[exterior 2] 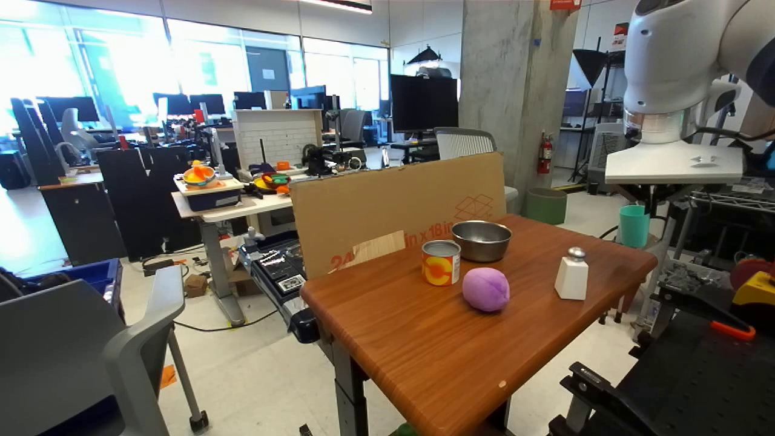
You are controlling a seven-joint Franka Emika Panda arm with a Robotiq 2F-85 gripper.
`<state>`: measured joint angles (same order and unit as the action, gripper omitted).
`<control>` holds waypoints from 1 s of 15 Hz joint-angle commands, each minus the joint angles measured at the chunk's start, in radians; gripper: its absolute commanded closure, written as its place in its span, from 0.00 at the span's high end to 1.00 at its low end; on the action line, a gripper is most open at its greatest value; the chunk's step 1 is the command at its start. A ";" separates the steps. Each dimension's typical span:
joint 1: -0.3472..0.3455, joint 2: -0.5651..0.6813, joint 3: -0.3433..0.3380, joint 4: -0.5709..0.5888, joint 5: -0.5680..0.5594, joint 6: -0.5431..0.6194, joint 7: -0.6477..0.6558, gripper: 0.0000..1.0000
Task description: Move the cup forwards.
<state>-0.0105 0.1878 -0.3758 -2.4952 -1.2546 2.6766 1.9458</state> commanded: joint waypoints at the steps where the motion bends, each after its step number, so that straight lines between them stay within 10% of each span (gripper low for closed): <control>1: 0.013 0.033 -0.015 0.010 -0.156 0.032 0.184 0.01; 11: 0.021 0.123 0.000 0.056 -0.359 0.025 0.468 0.01; 12: 0.022 0.128 -0.001 0.058 -0.370 0.023 0.479 0.28; 15: 0.021 0.137 -0.001 0.063 -0.385 0.019 0.495 0.44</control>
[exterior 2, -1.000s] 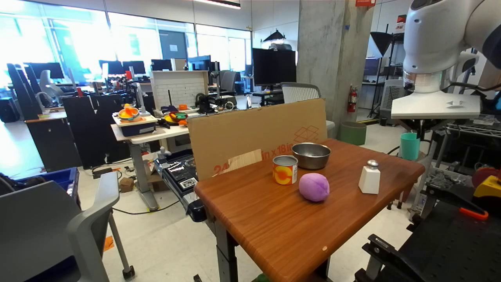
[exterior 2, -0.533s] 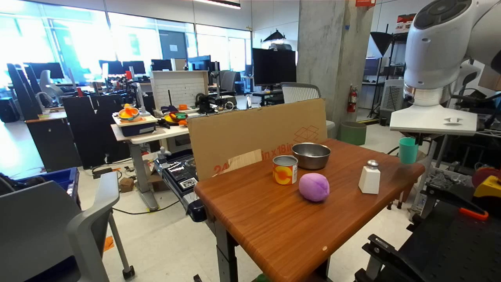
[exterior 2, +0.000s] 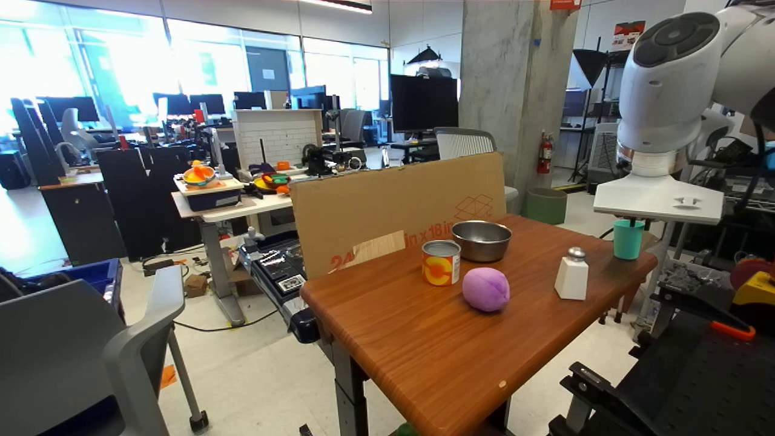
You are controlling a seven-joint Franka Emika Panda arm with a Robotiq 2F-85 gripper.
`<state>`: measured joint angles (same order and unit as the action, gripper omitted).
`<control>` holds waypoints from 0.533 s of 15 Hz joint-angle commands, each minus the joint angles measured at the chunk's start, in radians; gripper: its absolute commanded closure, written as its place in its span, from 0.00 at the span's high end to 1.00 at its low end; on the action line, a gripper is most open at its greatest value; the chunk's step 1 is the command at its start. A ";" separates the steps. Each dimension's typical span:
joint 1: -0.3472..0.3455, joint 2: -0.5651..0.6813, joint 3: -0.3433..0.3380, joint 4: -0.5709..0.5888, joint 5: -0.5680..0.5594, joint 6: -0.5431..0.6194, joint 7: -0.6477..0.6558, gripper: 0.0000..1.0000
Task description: Move the cup forwards.
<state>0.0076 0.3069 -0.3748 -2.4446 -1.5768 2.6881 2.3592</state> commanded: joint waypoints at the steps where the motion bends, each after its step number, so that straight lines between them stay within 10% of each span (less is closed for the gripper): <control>1: 0.002 0.018 -0.002 0.015 -0.062 0.009 0.083 0.50; 6: -0.007 -0.047 0.009 -0.002 0.087 0.043 -0.078 0.86; 8: -0.106 -0.104 0.123 -0.028 0.263 0.045 -0.263 0.99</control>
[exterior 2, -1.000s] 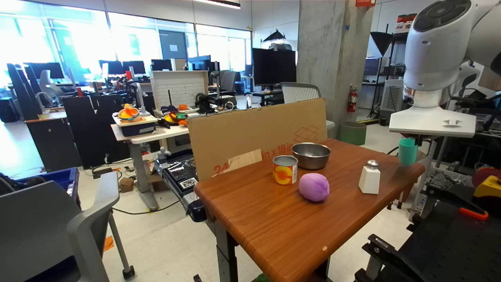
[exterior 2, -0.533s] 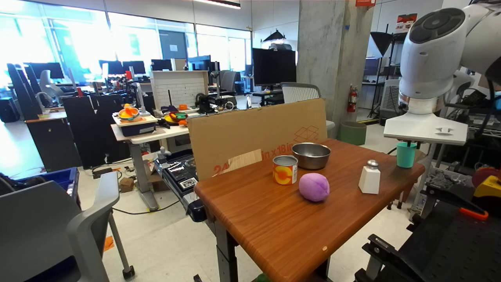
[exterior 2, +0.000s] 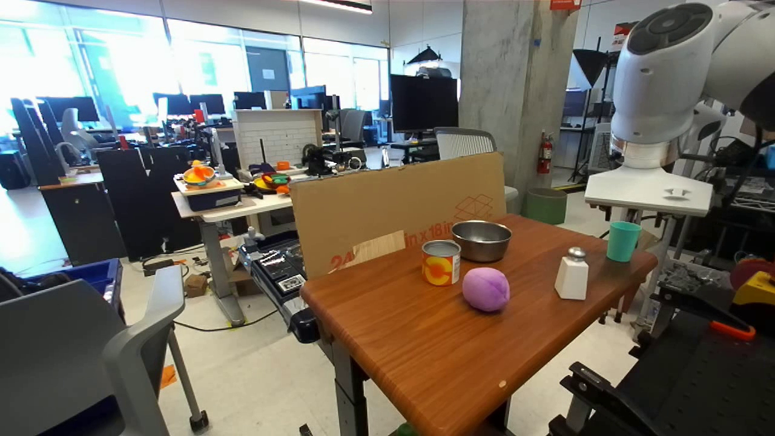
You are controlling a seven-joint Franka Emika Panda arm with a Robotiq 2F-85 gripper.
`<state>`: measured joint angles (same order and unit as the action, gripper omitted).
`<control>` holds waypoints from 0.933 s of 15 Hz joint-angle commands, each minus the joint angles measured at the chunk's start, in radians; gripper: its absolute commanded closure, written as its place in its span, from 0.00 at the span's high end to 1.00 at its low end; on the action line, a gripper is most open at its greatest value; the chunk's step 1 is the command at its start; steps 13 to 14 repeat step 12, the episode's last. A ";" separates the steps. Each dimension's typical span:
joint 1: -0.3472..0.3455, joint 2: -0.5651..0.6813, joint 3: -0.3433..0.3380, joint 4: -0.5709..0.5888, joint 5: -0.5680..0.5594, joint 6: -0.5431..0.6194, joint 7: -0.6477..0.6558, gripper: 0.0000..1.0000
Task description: Move the cup forwards.
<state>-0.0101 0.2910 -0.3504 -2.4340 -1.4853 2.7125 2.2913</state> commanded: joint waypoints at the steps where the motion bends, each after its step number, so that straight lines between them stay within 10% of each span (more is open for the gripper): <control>1: -0.103 -0.102 0.129 -0.059 0.257 0.040 -0.269 1.00; 7: -0.236 -0.173 0.399 -0.152 0.717 0.067 -0.723 1.00; 8: -0.176 -0.142 0.319 -0.116 0.624 0.061 -0.597 1.00; 14: -0.210 -0.152 0.383 -0.138 0.688 0.060 -0.678 1.00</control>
